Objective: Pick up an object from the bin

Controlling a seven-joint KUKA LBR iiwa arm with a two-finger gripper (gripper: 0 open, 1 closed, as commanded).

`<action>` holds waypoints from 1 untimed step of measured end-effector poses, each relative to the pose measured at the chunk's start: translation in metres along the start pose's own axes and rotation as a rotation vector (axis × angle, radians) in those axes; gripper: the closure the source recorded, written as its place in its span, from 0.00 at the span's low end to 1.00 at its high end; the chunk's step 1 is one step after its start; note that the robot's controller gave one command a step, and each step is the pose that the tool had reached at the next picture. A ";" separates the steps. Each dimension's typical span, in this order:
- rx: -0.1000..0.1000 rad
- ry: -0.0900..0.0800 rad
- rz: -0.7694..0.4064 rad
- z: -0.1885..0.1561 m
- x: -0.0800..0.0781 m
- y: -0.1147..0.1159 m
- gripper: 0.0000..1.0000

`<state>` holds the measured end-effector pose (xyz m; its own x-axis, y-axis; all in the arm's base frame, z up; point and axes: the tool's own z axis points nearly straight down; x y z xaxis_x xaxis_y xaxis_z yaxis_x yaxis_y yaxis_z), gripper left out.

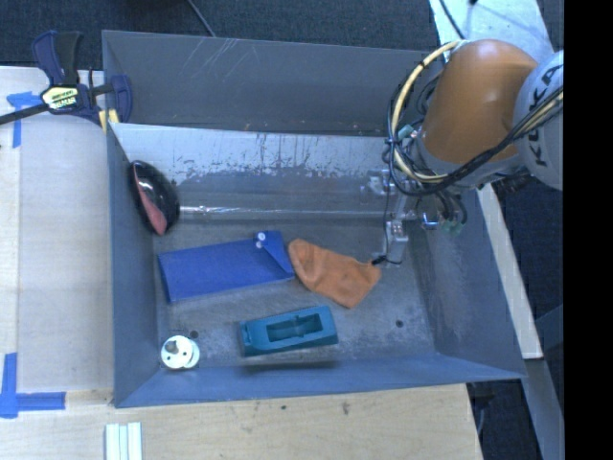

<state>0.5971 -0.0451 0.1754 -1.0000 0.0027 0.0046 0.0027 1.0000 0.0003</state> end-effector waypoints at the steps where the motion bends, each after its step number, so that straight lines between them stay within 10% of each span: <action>1: 0.001 -0.008 -0.001 -0.005 -0.002 0.000 0.00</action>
Offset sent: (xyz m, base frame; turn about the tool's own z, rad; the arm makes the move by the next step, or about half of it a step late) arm 0.0015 0.0274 -0.1019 -0.0852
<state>0.5988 -0.0450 0.1803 -1.0000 0.0018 -0.0036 0.0018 1.0000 -0.0003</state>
